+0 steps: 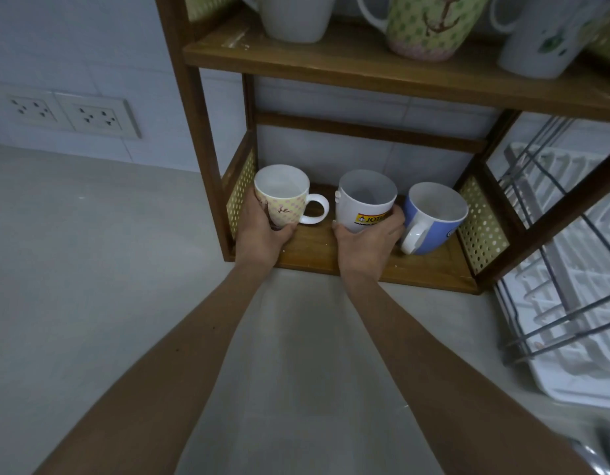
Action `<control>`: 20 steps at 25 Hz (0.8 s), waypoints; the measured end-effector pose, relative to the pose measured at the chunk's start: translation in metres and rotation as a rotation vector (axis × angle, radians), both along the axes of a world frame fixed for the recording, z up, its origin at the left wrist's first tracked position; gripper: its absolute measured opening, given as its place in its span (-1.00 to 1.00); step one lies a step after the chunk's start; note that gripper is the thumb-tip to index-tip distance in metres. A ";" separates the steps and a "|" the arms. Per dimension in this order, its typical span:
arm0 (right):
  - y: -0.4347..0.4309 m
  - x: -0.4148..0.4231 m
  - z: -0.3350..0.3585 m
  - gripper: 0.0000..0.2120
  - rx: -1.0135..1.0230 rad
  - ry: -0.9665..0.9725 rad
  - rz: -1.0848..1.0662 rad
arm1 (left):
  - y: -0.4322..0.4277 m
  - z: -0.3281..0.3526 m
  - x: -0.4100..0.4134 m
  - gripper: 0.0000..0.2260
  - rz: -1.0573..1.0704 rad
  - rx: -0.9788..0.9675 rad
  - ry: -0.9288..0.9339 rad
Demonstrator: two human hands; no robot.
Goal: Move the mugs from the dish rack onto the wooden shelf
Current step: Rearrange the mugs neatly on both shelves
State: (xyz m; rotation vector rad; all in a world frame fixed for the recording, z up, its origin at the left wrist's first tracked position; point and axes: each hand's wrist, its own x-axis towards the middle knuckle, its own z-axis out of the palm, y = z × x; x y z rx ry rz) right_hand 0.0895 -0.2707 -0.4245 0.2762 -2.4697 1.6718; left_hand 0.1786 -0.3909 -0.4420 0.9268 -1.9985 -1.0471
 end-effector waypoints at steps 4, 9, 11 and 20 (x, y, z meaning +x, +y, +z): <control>0.007 -0.006 -0.003 -0.07 -0.046 -0.019 0.138 | -0.002 0.003 0.001 -0.14 -0.052 0.035 0.025; 0.009 -0.006 -0.003 -0.11 -0.067 -0.023 0.117 | -0.003 0.003 0.000 -0.16 -0.040 0.044 0.025; 0.009 -0.007 -0.002 -0.11 -0.069 -0.026 0.119 | -0.003 0.002 0.000 -0.16 -0.026 0.043 0.023; 0.012 -0.007 -0.001 -0.11 -0.047 -0.024 0.142 | 0.000 0.002 0.002 -0.15 0.035 0.024 0.001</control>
